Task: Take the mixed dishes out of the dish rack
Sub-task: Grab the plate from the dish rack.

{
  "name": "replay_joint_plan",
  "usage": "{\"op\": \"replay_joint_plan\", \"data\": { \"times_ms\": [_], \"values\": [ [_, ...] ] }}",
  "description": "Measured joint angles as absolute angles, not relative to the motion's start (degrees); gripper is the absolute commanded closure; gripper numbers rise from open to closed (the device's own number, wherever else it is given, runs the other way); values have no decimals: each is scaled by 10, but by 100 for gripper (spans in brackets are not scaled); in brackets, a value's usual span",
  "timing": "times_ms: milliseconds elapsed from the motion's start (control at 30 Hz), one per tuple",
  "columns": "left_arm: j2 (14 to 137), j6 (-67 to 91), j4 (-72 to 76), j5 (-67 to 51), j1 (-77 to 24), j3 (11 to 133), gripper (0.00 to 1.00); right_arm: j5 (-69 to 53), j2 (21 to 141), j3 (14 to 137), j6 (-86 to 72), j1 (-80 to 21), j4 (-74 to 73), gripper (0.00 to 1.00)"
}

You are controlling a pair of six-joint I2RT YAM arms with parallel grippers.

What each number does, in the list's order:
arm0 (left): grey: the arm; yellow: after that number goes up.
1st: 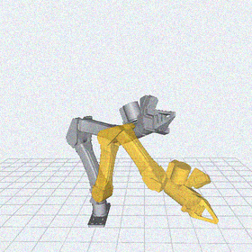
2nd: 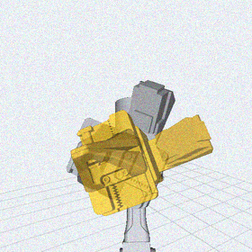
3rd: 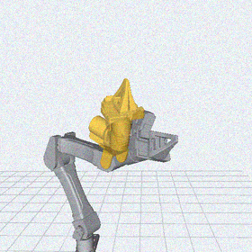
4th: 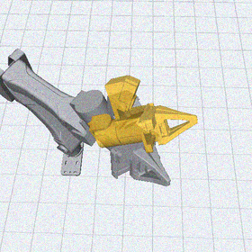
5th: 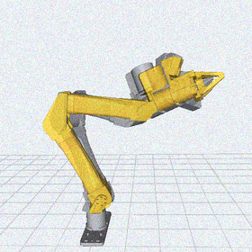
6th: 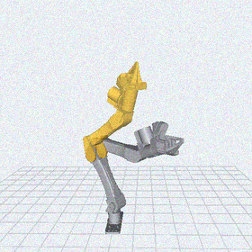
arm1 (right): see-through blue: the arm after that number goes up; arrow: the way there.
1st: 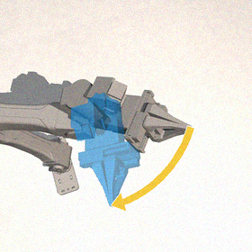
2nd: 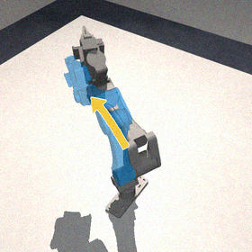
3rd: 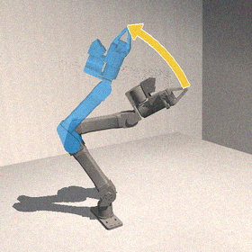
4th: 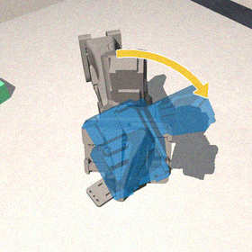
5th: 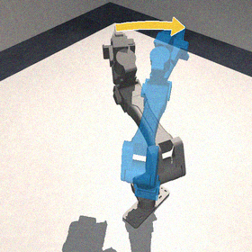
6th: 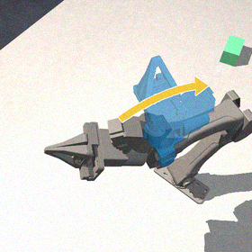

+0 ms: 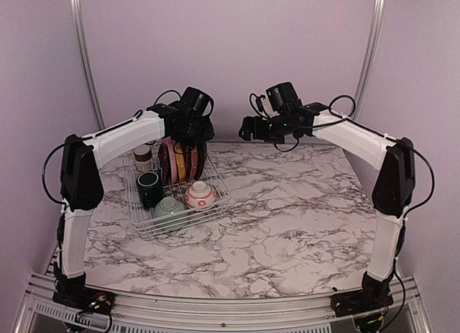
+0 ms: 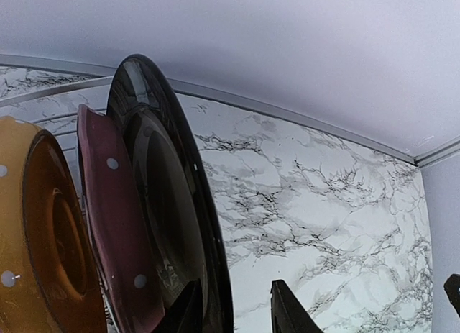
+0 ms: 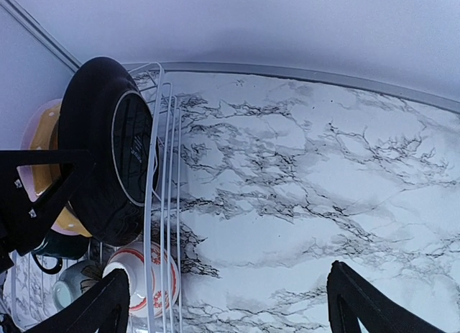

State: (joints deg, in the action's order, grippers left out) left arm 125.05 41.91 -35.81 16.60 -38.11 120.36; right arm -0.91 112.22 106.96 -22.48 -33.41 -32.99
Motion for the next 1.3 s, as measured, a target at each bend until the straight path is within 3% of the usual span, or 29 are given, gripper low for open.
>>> {"op": "replay_joint_plan", "data": {
  "times_ms": [233,700,1300],
  "values": [
    [1251,424,-364,170,-381,1204,77,-9,1122,1069,-225,-334,-330,8],
    [1251,420,-378,187,-378,1212,100,-9,1121,1061,-225,-332,-330,8],
    [1213,407,-392,169,-368,1182,100,-10,1120,1058,-225,-332,-324,6]
  ]
}}
